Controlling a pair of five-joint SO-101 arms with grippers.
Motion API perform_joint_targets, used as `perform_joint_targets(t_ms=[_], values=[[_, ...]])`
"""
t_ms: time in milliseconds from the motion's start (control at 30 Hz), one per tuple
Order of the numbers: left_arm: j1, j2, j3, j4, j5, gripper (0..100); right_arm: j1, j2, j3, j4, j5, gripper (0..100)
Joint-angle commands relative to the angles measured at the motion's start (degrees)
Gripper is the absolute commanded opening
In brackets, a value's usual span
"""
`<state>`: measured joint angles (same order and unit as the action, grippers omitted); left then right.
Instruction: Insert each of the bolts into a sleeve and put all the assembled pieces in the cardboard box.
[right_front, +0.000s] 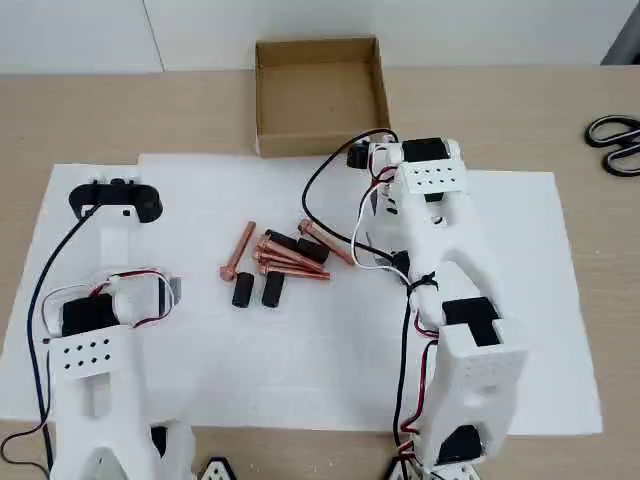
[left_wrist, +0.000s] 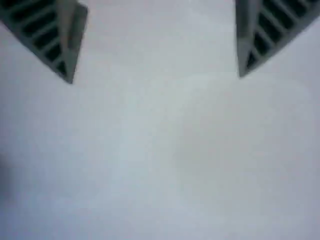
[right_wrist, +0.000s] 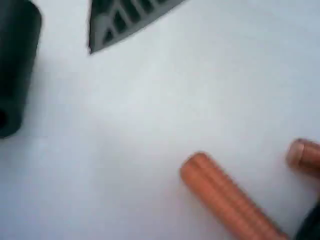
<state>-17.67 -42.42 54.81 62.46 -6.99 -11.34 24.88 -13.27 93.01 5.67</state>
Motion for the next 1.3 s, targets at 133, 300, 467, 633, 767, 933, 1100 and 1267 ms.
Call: perform_joint_targets(t_ms=[133,300,467,633,767,933,1100,1267], values=[[-0.09,-0.09,-0.31,-0.18,-0.44,20,-0.31,-0.22,-2.37,-0.66,0.44,16.1],[-0.09,-0.09,-0.31,-0.18,-0.44,20,-0.04,-0.22,-2.29,-1.8,0.44,16.1],[-0.09,-0.09,-0.31,-0.18,-0.44,20,-0.04,-0.22,-2.29,-3.65,0.53,16.1],[-0.09,-0.09,-0.31,-0.18,-0.44,20,0.04,-0.13,-2.29,-3.74,2.02,16.1],[-0.09,-0.09,-0.31,-0.18,-0.44,20,0.13,0.75,-2.2,-3.74,1.76,16.1],[-0.18,-0.09,-0.31,0.09,-0.44,20,1.71,5.32,-2.46,-3.74,1.58,16.1],[-0.18,-0.09,-0.31,-0.09,-0.44,20,2.86,7.25,-2.55,-4.44,1.58,16.1],[-0.18,-0.09,-0.31,-0.18,-0.44,20,2.86,7.25,-2.55,-4.18,1.58,16.1]])
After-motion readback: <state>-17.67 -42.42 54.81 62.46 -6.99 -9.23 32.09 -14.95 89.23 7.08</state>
